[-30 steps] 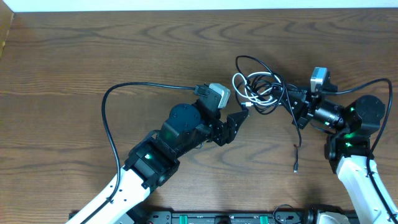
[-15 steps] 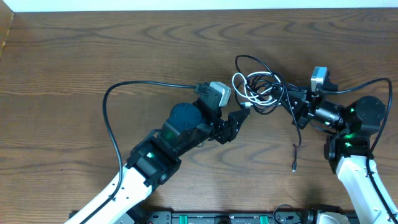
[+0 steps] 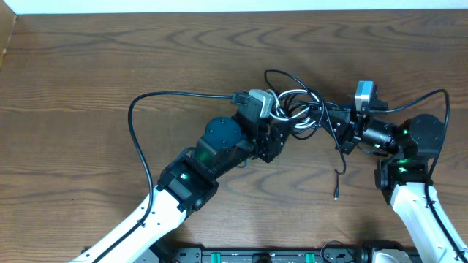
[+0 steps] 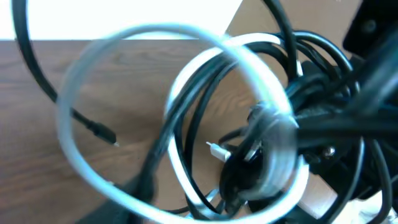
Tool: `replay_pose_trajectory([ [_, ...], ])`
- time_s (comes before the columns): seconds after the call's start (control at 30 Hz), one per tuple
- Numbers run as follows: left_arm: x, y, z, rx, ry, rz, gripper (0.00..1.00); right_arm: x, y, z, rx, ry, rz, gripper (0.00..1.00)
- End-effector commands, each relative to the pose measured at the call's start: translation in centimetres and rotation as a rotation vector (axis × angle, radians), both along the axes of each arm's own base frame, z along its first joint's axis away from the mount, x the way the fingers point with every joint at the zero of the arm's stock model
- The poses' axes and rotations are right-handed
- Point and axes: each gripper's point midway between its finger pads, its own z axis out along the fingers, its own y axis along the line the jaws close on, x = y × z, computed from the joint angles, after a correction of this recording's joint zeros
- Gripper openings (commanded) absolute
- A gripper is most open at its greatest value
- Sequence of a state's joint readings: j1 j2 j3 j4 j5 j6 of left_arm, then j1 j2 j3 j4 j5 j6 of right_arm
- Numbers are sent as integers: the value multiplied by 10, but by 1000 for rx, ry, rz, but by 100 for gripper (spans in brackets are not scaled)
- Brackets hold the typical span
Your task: Untangle cables
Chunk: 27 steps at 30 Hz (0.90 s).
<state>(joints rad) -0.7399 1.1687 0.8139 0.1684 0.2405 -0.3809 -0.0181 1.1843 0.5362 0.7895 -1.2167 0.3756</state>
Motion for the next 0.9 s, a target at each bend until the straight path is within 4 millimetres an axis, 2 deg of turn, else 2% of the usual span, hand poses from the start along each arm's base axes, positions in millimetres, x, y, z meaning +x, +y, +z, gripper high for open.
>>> replay_pose_trajectory([
  [0.0, 0, -2, 5, -22, 6, -4, 29, 1, 1, 6, 6, -10, -8, 1],
  [0.27, -2, -2, 5, -38, 27, -6, 30, 5, -1, 7, 8, -14, -31, 1],
  [0.3, -2, -3, 6, -39, 28, -10, 28, 5, -1, 7, 6, -19, -31, 1],
  [0.37, -3, -3, 6, -39, 29, -13, 11, 5, -1, 7, 3, -27, -33, 1],
  [0.4, -3, -4, 6, -40, 29, -17, 8, 5, -2, 7, 1, -33, -35, 1],
  [0.67, -13, -1, 24, -64, -19, -50, 7, 7, -5, 6, -2, -35, -47, 1],
  [0.87, -13, 1, 28, -65, -35, -48, 7, 2, -3, 5, -14, -52, -17, 1],
])
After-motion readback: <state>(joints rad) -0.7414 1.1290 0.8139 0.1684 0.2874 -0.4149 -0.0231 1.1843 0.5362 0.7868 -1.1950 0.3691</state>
